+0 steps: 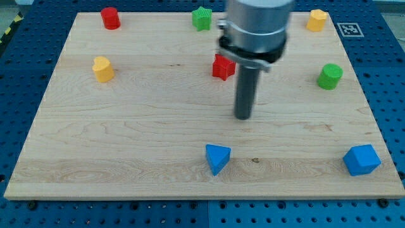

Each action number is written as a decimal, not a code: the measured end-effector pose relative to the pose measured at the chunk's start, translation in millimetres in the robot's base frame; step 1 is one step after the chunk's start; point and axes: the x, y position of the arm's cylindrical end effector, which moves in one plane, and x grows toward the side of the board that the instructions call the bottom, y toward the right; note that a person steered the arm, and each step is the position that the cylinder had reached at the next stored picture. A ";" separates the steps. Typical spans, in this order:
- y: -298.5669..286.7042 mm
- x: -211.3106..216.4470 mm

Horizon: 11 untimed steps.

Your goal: Point at red star

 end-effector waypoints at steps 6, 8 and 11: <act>45.4 -81.7; 27.1 -123.3; -43.8 -124.1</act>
